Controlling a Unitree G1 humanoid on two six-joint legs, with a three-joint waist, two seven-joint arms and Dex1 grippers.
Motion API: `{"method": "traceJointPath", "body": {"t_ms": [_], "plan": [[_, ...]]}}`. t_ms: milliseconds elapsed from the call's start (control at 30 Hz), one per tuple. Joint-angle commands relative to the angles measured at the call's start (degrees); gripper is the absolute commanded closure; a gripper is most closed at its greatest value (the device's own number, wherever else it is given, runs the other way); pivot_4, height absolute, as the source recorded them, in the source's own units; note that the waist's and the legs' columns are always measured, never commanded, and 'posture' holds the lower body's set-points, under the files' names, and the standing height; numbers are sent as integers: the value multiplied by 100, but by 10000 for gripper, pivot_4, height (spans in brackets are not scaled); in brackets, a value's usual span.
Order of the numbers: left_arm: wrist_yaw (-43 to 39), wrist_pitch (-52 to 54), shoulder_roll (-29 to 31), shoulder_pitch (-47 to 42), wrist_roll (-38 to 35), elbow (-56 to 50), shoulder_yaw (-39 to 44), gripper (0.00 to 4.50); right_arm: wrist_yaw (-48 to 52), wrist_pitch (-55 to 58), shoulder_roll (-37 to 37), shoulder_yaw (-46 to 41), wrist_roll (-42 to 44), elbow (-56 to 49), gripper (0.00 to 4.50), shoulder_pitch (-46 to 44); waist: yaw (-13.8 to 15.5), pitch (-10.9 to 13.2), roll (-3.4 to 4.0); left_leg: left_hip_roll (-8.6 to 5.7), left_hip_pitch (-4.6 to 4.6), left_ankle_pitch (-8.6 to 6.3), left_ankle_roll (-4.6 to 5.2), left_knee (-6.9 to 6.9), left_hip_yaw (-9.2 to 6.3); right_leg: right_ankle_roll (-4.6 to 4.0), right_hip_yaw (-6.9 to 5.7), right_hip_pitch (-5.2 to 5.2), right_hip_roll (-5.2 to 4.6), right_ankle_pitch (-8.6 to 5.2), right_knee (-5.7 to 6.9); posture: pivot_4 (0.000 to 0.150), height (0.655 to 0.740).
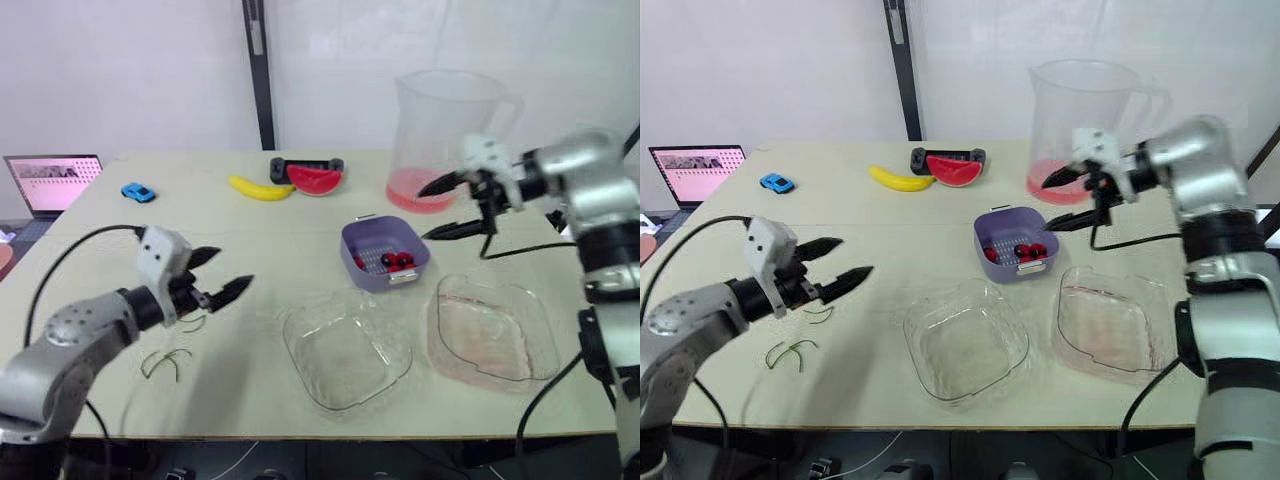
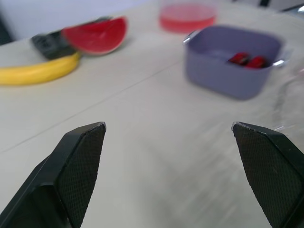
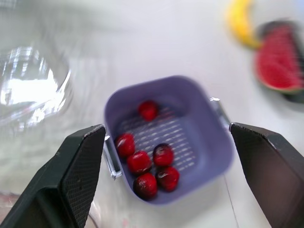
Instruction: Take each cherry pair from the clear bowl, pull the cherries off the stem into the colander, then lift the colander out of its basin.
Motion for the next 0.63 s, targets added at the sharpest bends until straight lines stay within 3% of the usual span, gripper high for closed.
{"method": "traceJointPath", "body": {"t_ms": [33, 333, 633], "plan": [[-296, -644, 107, 214, 418, 250, 77, 0, -978, -506, -503, -1122, 376, -41, 328, 621, 27, 0, 0, 2, 0, 1, -2, -3, -1, 0, -2, 0, 0, 0, -1, 1500, 7400], [-757, -1111, 110, 257, 443, 1079, 362, 0, -2236, -630, -756, -3120, 1156, -716, 328, 3713, 34, -2, 2, 6, 4, -14, 27, -1, 13, 0, -2, 3, 1, 0, 14, 1500, 7400], [-858, -1299, 76, 83, 578, 1521, 302, 0, -2919, -421, -576, -3676, 1491, -1623, 328, 5145, -12, -4, 10, 7, 55, -21, 40, -12, 15, 0, 9, 40, 5, 0, 15, 1500, 7400]]}}
